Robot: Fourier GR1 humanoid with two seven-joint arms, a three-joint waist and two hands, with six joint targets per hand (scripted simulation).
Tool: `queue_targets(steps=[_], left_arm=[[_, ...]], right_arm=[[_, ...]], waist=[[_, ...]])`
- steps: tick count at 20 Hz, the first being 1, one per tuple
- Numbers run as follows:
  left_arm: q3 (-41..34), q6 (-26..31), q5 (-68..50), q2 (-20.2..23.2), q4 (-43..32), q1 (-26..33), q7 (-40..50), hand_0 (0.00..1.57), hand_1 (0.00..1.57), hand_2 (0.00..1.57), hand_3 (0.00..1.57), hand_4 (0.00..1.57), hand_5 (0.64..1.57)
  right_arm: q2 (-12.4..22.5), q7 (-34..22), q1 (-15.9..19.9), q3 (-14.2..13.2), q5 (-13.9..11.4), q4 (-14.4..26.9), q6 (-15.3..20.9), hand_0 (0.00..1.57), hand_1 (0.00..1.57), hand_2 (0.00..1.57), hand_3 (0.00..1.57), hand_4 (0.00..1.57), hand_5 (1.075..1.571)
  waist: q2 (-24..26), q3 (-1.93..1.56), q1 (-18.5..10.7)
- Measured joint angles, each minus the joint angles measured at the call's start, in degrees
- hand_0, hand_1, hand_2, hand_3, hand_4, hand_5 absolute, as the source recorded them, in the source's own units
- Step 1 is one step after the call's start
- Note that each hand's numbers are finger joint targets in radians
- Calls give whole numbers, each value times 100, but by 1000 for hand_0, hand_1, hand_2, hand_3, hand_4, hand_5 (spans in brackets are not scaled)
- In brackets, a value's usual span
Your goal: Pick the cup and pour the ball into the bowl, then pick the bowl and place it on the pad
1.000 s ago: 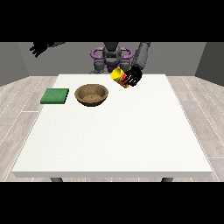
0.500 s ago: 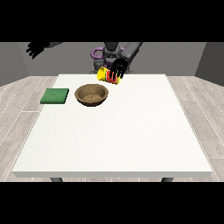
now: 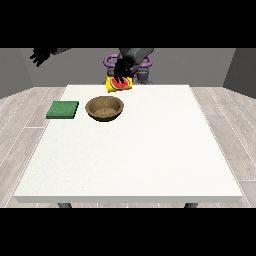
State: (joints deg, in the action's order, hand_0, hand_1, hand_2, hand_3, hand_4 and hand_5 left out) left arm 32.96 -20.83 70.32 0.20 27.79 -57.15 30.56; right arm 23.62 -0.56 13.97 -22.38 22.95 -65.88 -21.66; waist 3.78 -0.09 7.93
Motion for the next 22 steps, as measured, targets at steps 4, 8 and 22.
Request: queue_targets(steps=[4, 8, 22], left_arm=[[537, 698, 337, -13, 234, -106, 489, 272, 272, 1258, 1549, 1040, 1571], [923, 1447, 423, -18, 668, -11, 591, 167, 167, 1194, 1571, 1134, 1570], [-810, 627, -1223, 525, 2370, 523, -446, 423, 423, 143, 14, 1223, 1537]], right_arm=[[-159, 84, 172, 168, -109, 96, 31, 0, 0, 0, 327, 686, 1552], [-275, 174, 236, 248, -198, 195, 105, 0, 0, 0, 271, 691, 1548], [-327, 224, 179, 44, -367, 264, 803, 0, 0, 0, 106, 780, 1558]], waist=[[-59, 2, 185], [-12, 5, 232], [63, 44, -889]])
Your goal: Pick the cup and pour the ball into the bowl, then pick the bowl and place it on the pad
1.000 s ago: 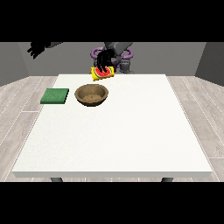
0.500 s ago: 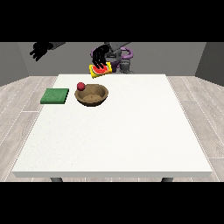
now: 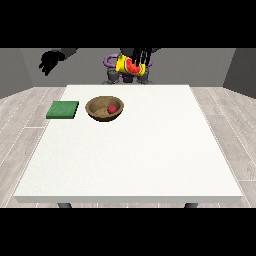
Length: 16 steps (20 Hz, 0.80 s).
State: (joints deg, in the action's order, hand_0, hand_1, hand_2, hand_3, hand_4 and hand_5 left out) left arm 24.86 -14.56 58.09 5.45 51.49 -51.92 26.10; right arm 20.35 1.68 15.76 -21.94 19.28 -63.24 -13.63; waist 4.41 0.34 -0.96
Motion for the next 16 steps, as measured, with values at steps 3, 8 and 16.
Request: queue_targets(steps=[3, 8, 16], left_arm=[[-912, -162, -1102, -6, 498, 56, -353, 0, 0, 0, 0, 1150, 1568], [-2309, 234, -3072, 11, 1180, 106, -957, 0, 0, 0, 0, 1049, 1567], [-3873, 2096, -5469, 882, 1532, 125, -1565, 0, 0, 0, 0, 1050, 1559]], right_arm=[[-32, 7, -6, -22, -59, 3, 170, 0, 0, 0, 0, 785, 1556], [-170, 64, -18, -43, -140, 37, 455, 0, 0, 0, 0, 781, 1560], [-716, 551, -57, -87, -204, 263, 939, 0, 0, 0, 0, 735, 1566]], waist=[[-25, 27, -271], [-215, 32, -667], [-771, -18, -1248]])
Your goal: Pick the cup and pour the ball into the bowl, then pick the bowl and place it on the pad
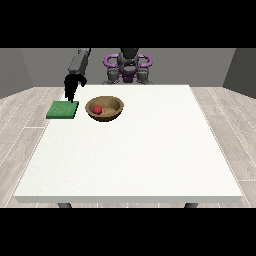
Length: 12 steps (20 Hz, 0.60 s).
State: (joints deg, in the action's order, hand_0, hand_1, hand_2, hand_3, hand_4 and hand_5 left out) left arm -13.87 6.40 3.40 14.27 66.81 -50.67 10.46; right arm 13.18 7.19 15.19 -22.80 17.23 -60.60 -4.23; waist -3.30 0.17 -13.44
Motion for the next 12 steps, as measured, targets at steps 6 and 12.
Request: queue_targets(steps=[6, 12], left_arm=[[-548, 770, -781, 673, 59, 17, 57, 0, 0, 0, 0, 977, 1553], [-819, 1119, -1221, 1079, 264, 316, 119, 0, 0, 0, 0, 1009, 1536]], right_arm=[[-183, 529, 327, 2, -5, 628, 8, 0, 0, 0, 0, 646, 1560], [-204, 1082, 672, 61, -91, 1400, -90, 0, 0, 0, 0, 536, 1554]], waist=[[-387, -16, -8], [-563, -20, 95]])
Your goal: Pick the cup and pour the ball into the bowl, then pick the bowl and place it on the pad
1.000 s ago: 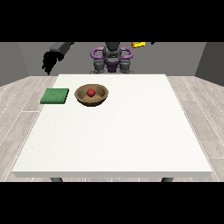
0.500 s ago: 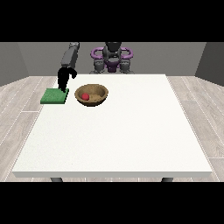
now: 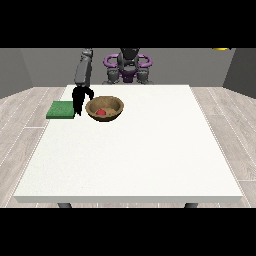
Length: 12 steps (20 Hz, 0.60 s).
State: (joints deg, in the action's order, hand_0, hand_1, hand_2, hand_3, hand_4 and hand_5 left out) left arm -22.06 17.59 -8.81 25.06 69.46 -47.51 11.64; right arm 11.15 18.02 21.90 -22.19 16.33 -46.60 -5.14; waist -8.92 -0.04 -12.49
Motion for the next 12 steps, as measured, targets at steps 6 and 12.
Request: queue_targets(steps=[6, 12], left_arm=[[-176, 147, -319, 355, 335, 65, 118, 0, 0, 0, 0, 1016, 1536], [-211, 158, -550, 450, 725, 218, 240, 0, 0, 0, 0, 1019, 1536]], right_arm=[[172, 614, 373, -126, 34, 795, -198, 0, 0, 0, 0, 498, 1551], [244, 1179, 554, -167, 52, 1168, -333, 0, 0, 0, 0, 452, 1547]], waist=[[-362, 2, 4], [-513, 79, -6]])
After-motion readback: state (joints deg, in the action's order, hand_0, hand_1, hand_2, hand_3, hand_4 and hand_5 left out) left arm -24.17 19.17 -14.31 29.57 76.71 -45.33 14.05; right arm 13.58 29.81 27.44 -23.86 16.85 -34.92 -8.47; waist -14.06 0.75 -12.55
